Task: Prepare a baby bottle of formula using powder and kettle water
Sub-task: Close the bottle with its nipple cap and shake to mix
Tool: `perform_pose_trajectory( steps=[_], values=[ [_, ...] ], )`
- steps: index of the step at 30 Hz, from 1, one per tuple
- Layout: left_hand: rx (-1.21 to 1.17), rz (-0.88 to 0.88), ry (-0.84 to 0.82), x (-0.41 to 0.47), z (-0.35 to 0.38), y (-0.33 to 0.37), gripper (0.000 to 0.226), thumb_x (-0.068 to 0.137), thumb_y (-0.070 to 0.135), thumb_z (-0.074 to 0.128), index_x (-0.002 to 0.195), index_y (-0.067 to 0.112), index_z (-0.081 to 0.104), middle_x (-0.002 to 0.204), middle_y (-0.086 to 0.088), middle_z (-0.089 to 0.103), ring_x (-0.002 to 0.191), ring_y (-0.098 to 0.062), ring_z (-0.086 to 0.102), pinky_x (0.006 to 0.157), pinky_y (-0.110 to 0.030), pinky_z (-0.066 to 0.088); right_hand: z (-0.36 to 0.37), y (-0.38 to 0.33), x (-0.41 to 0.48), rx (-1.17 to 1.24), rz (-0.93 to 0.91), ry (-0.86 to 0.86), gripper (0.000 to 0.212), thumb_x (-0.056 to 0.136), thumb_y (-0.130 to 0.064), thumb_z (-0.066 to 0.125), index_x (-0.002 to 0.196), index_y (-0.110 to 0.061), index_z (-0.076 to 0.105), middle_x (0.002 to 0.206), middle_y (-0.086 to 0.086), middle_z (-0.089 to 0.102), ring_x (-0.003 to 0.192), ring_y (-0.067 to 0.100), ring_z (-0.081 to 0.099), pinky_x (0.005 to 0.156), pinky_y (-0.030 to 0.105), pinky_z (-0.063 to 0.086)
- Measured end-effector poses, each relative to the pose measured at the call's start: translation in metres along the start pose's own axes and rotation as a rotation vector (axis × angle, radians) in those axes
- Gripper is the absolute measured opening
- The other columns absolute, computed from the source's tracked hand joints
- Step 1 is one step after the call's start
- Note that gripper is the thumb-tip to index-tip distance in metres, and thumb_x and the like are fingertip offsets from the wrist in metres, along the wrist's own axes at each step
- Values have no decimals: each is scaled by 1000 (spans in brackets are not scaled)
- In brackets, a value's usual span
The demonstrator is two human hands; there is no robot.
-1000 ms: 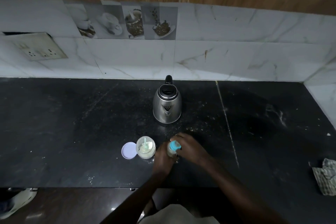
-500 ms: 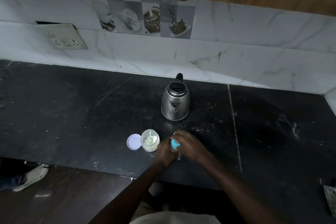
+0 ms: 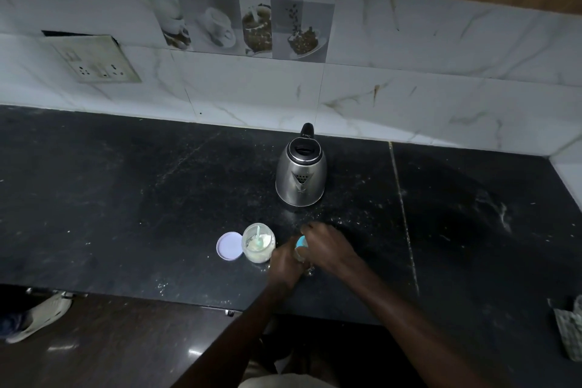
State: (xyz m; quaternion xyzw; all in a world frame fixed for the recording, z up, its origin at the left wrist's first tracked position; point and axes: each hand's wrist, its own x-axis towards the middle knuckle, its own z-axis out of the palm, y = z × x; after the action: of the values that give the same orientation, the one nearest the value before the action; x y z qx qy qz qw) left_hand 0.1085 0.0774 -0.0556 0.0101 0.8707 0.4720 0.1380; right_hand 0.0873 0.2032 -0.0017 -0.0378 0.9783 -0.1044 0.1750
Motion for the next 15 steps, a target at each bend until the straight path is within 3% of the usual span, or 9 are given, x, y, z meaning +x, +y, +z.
perform_pose_trajectory(
  steps=[5,8,11,13,15],
  values=[
    [31,23,0,0,-1,0,33,84,20,82,110,5,70,103,-12,78,95,-28,72,82,-42,53,0,3,3,-69,20,17,60,90,-64,68,125,-15,64,127,10,70,114,36,69,90,42,55],
    [-18,54,-10,0,-2,-2,41,81,17,86,117,7,71,110,-10,78,101,-22,72,85,-29,53,-5,13,1,14,-35,-49,64,87,-47,76,145,-24,58,143,2,59,127,29,63,101,42,54],
    [-58,53,-11,-1,-3,-4,38,79,12,88,113,7,73,105,-8,78,95,-14,71,76,-9,46,-9,22,-3,76,-133,-99,61,87,-22,77,145,-25,62,143,-1,58,129,22,60,105,36,49],
    [-81,40,-16,0,-3,-5,34,79,11,88,109,5,73,100,-7,78,92,-15,71,74,-11,48,-10,24,-2,110,-152,-96,57,85,-16,77,141,-20,66,137,2,62,126,22,61,104,35,49],
    [-87,40,-12,0,-3,-5,34,80,12,87,110,5,73,101,-7,78,93,-18,73,79,-24,54,-11,22,-3,99,-135,-83,55,85,-18,77,139,-17,66,135,4,63,122,24,62,103,37,49]
  ],
)
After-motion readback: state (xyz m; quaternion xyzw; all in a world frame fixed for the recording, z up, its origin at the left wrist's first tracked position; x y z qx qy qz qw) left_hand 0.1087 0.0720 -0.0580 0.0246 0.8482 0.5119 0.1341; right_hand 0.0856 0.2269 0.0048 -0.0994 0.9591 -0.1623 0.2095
